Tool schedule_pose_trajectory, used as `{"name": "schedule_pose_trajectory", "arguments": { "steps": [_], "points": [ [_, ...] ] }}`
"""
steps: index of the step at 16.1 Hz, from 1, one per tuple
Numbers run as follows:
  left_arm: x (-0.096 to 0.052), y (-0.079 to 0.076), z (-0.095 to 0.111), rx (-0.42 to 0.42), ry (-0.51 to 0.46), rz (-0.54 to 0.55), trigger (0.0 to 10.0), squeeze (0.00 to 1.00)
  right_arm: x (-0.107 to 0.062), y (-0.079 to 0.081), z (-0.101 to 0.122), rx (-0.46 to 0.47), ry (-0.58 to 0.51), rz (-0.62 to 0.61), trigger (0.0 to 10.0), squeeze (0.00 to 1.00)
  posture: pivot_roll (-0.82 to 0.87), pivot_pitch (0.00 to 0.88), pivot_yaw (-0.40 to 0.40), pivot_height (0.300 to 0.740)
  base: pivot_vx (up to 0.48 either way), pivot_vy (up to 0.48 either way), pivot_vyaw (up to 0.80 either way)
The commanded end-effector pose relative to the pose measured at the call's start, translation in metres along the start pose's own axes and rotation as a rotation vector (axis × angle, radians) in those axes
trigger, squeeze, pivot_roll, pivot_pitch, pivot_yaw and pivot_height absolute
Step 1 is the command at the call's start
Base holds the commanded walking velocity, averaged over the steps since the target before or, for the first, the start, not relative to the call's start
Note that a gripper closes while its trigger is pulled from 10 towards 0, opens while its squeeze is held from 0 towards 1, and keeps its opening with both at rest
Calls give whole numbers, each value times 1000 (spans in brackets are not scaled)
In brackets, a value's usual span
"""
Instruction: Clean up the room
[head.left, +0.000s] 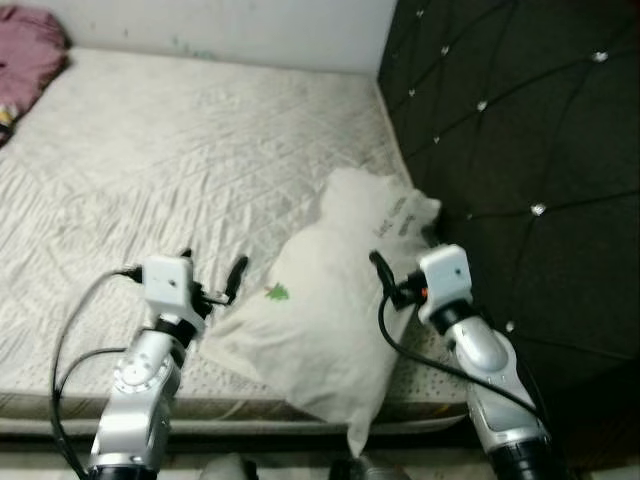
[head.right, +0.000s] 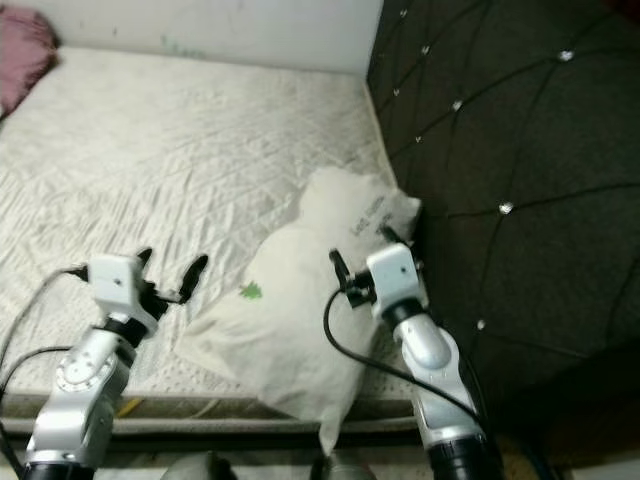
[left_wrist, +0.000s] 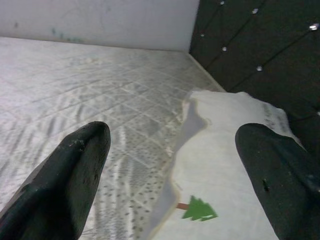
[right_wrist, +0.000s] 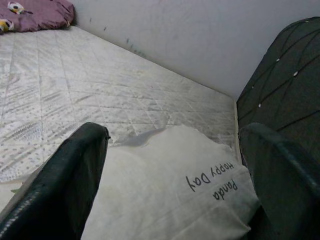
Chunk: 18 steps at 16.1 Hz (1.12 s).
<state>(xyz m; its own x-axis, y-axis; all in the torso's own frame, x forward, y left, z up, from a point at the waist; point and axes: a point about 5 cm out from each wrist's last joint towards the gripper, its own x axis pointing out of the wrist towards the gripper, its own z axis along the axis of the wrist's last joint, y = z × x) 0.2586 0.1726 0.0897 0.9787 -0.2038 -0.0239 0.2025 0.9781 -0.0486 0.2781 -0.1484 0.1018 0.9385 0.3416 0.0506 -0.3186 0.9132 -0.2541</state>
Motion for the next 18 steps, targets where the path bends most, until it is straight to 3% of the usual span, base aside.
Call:
{"name": "schedule_pose_trajectory", "arguments": {
  "steps": [1, 8, 12, 15, 18],
  "points": [
    [2, -7, -1, 0, 4, -11, 10000, 0, -2, -5, -1, -13, 7, -8, 10000, 0, -39, 63, -66, 740, 0, 0, 0],
    [6, -3, -1, 7, 13, 8, 10000, 0, -2, -6, 0, -20, 5, -17, 10000, 0, -63, 66, -51, 740, 0, 0, 0],
    [28, -12, 5, 3, -3, -52, 10000, 0, 3, -24, 8, -55, -24, -85, 10000, 0, -138, 49, -5, 740, 0, 0, 0],
    [47, -20, 8, -5, -8, -101, 10000, 0, -9, -36, 11, -76, -24, -153, 10000, 0, -209, 43, 26, 740, 0, 0, 0],
    [54, -17, 7, -4, -6, -114, 10000, 0, -24, -31, 5, -70, -2, -181, 10000, 0, -241, 39, 42, 740, 0, 0, 0]
  ]
}}
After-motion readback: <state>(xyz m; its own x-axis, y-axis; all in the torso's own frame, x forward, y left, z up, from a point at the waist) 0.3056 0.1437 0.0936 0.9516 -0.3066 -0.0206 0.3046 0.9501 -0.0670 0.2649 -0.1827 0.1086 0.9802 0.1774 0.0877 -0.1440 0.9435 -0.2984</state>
